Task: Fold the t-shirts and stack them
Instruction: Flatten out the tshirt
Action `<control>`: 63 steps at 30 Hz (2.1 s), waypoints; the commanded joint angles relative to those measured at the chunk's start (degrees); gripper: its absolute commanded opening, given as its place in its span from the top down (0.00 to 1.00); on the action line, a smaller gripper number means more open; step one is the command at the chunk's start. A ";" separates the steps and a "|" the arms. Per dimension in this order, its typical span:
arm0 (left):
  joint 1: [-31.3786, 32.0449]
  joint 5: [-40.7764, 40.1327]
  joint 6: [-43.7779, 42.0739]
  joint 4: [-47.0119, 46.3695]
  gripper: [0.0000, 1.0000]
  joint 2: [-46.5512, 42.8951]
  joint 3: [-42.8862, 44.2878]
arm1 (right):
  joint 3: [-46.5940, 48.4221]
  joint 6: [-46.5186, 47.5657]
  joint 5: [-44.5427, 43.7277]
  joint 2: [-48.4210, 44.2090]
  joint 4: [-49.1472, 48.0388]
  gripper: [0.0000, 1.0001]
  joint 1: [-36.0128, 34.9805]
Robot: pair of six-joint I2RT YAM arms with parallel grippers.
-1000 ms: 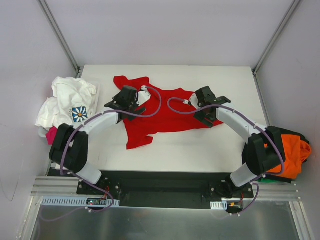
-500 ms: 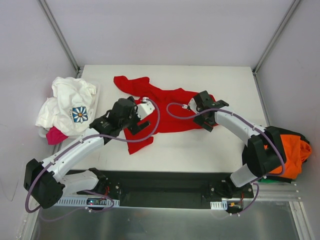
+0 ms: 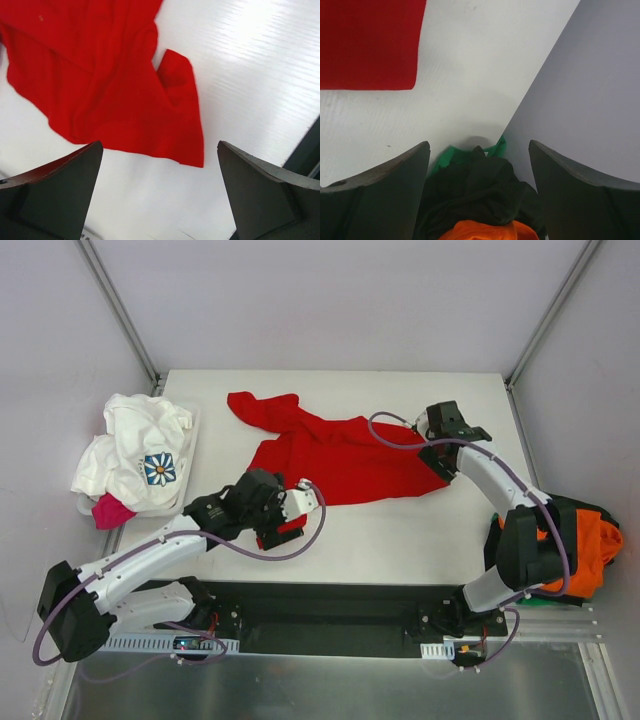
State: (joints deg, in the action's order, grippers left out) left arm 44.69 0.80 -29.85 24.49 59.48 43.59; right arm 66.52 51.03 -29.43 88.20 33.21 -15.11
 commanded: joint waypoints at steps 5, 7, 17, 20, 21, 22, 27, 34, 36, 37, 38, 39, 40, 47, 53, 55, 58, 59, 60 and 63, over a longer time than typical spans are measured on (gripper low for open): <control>3.13 4.92 -0.56 3.37 0.01 1.51 -4.04 | 3.53 -0.22 -0.02 3.29 -0.87 0.16 1.05; 3.13 4.65 -0.83 3.20 0.01 2.56 -4.48 | 3.70 -0.57 0.51 3.64 -0.69 0.16 1.05; 3.04 2.10 -0.92 -1.72 0.01 8.80 -5.01 | 3.53 -1.19 2.80 3.29 0.54 0.16 0.96; 3.04 0.97 -0.65 -4.52 0.01 11.44 -5.54 | 2.21 -1.28 3.68 2.50 0.36 0.16 0.88; 3.04 0.18 -0.91 -5.32 0.01 12.92 -5.71 | 1.95 -1.28 3.85 2.33 0.28 0.16 0.88; 3.04 -0.53 -1.00 -5.77 0.02 13.72 -5.80 | 1.42 -1.37 4.12 1.98 0.10 0.16 0.88; 2.95 -3.26 -1.01 -9.01 0.12 18.38 -4.84 | 0.19 -1.28 5.08 0.66 0.01 0.16 0.79; 1.90 -6.07 -0.92 -11.39 0.48 21.20 -3.95 | -2.01 -1.28 6.40 -0.58 -0.34 0.16 0.70; 1.81 -7.30 -1.18 -11.48 0.61 20.76 -4.13 | -2.80 -1.19 6.49 -0.58 -0.69 0.16 0.70; 1.89 -7.82 -1.27 -11.48 0.65 20.50 -4.13 | -2.97 -1.28 6.75 -0.58 -0.95 0.16 0.53; 1.90 -8.18 -1.44 -11.40 0.71 20.24 -4.22 | -3.15 -1.19 6.84 -0.66 -1.13 0.16 0.52; 1.90 -8.88 -1.53 -11.31 0.81 19.36 -4.57 | -3.41 -1.37 7.02 -0.49 -1.22 0.16 0.52; 1.90 -9.14 -1.53 -11.05 0.88 18.83 -4.74 | -3.50 -1.37 7.11 -0.49 -1.31 0.16 0.44; 2.51 -7.13 -2.93 -2.28 1.00 8.82 -4.57 | -3.86 -1.45 7.11 0.04 -1.75 0.16 0.17; 2.77 -3.96 -4.87 5.56 0.94 0.73 -2.73 | -2.89 -1.89 6.84 0.65 -1.31 0.16 -0.62; 2.77 -3.35 -5.31 7.67 0.89 0.20 -2.55 | -2.80 -1.98 6.40 0.74 -1.13 0.16 -1.14; 2.86 -3.17 -5.31 9.17 0.85 -0.16 -2.81 | -2.71 -2.07 6.14 0.57 -0.87 0.16 -1.58; 2.86 -2.82 -5.22 9.52 0.82 -0.16 -2.99 | -2.63 -2.16 6.05 0.57 -0.69 0.16 -1.67; 2.86 -2.47 -5.22 10.13 0.80 -0.07 -2.99 | -2.54 -2.07 5.96 0.65 -0.61 0.16 -1.85; 2.95 -1.41 -4.87 11.10 0.69 -0.24 -3.43 | -2.45 -1.98 5.53 0.57 -0.52 0.16 -2.02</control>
State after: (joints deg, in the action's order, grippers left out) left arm 47.27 -3.20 -34.15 31.51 60.10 39.40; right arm 62.74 49.98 -23.18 89.73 32.18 -16.67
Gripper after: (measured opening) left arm 0.223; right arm 0.838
